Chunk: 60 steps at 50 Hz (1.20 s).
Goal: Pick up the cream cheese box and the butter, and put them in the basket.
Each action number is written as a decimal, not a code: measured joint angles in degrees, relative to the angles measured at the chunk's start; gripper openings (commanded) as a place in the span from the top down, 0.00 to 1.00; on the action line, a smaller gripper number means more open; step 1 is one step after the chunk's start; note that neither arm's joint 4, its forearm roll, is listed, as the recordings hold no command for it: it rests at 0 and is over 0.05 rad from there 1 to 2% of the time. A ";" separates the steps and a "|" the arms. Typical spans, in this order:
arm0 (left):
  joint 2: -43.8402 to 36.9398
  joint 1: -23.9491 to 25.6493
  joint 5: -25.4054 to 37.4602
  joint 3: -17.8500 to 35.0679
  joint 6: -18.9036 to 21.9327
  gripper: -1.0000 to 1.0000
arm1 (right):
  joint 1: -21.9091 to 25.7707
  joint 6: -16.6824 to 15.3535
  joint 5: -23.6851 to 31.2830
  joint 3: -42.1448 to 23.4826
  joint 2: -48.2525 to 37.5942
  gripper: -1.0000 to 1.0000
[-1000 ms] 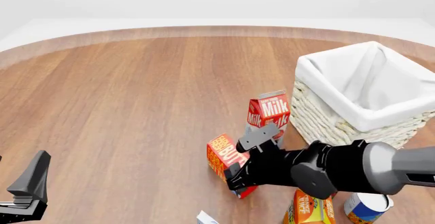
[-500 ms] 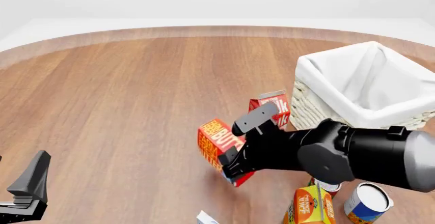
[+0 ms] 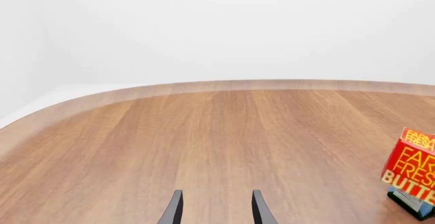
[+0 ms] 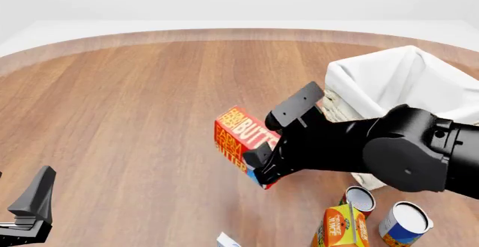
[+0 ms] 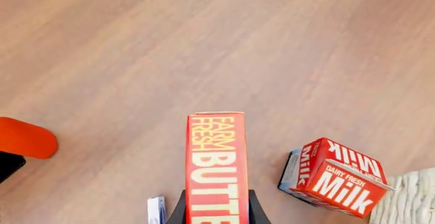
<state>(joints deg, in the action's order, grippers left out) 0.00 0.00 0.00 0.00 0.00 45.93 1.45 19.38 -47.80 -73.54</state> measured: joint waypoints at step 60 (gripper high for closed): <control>0.00 0.00 0.00 0.00 0.00 0.00 | -15.81 -5.41 12.79 -15.04 15.68 1.00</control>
<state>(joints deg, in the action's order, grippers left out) 0.00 0.00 0.00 0.00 0.00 30.12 -3.96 32.17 -62.83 -57.86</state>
